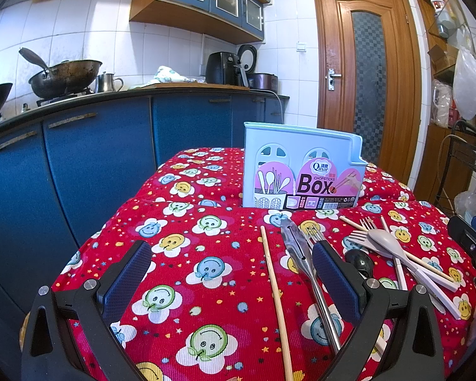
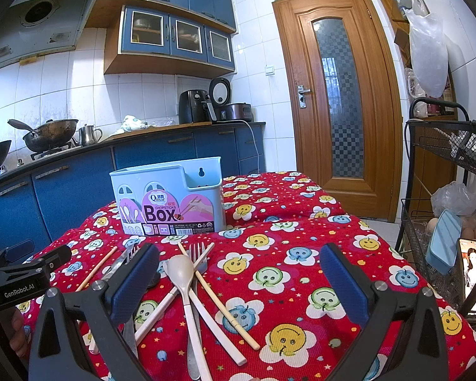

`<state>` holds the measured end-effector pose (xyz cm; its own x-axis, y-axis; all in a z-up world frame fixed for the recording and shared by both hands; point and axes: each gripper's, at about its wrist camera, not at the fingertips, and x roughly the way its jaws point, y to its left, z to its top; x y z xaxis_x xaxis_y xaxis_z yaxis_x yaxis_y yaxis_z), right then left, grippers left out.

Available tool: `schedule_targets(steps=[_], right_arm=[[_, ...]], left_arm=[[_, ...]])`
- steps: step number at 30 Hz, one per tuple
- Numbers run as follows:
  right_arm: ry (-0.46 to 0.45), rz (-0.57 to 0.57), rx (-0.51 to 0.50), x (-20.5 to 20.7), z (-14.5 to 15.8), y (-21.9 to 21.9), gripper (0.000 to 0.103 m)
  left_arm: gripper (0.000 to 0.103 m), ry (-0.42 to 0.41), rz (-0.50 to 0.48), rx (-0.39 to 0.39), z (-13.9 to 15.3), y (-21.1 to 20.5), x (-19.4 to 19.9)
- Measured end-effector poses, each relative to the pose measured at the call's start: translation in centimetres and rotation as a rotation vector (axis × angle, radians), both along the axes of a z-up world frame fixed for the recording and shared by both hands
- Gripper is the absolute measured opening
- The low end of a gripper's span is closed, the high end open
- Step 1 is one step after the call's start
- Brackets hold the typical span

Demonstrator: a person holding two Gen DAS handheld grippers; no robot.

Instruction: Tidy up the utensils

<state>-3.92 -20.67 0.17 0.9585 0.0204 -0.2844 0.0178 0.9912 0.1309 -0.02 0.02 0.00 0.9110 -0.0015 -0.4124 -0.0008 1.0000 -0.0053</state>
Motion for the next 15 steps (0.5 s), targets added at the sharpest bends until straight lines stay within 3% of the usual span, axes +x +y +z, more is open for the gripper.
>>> schedule_targets(steps=[15], right_arm=[[0.005, -0.001, 0.0, 0.05, 0.01, 0.01, 0.103]], left_arm=[[0.101, 0.002, 0.001, 0.008, -0.01, -0.05, 0.0]])
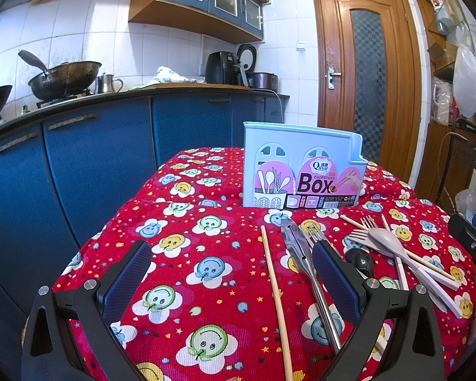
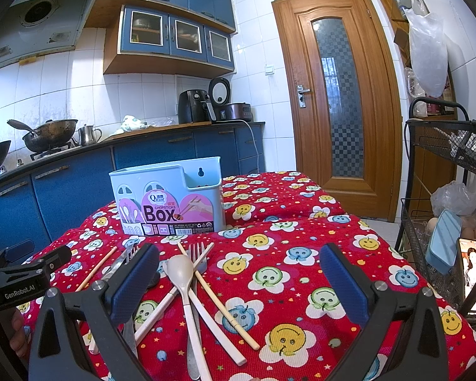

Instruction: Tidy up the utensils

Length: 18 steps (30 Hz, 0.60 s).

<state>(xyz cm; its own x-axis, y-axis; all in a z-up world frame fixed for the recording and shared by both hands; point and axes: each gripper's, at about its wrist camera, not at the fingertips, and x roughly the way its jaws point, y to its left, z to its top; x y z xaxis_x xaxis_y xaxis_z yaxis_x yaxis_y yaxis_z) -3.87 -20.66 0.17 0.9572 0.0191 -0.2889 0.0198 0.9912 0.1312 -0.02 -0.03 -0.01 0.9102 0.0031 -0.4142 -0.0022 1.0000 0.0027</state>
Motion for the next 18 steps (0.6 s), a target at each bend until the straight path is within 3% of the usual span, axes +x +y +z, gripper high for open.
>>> schedule_targets(steps=[10, 18], right_arm=[[0.055, 0.029, 0.017, 0.9, 0.8, -0.5, 0.103], [0.157, 0.113, -0.102, 2.3, 3.3, 0.3, 0.103]], left_arm=[[0.101, 0.026, -0.028, -0.012, 0.7, 0.2, 0.4], [0.101, 0.096, -0.045, 0.029, 2.4, 0.3, 1.7]])
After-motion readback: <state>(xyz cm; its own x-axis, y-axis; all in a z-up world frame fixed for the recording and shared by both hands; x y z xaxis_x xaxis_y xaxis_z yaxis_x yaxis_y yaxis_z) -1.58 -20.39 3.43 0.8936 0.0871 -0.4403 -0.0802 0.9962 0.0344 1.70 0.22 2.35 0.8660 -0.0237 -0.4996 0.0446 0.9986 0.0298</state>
